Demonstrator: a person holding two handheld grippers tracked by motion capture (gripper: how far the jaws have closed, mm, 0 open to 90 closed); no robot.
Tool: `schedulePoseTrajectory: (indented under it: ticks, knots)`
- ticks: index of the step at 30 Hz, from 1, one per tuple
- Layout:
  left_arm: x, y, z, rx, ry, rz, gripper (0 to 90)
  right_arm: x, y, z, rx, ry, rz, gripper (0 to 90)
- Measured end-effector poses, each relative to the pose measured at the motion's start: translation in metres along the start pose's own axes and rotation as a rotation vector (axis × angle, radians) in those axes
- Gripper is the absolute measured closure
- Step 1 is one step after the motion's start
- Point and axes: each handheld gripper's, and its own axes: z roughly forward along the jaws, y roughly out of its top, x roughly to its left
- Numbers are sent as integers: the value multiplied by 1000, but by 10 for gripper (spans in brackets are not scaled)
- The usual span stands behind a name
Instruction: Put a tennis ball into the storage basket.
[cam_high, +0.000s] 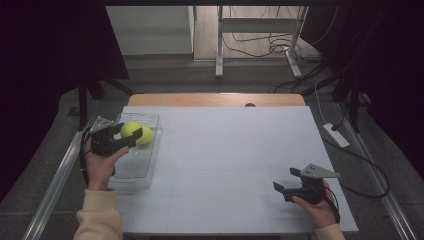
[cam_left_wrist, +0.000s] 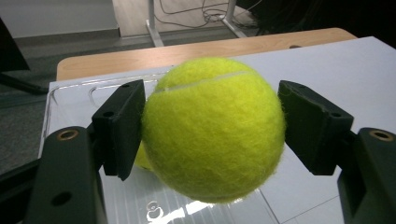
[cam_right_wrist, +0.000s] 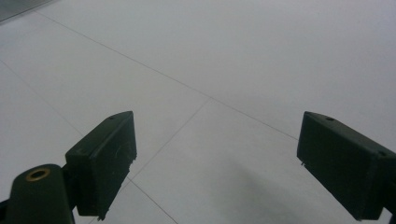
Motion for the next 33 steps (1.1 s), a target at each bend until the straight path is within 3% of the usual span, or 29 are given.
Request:
schedulePoseTrajectory:
  ticks: [33]
  knots:
    - [3, -8, 9, 119, 25, 27, 276, 0, 0, 1, 8, -1, 0, 116]
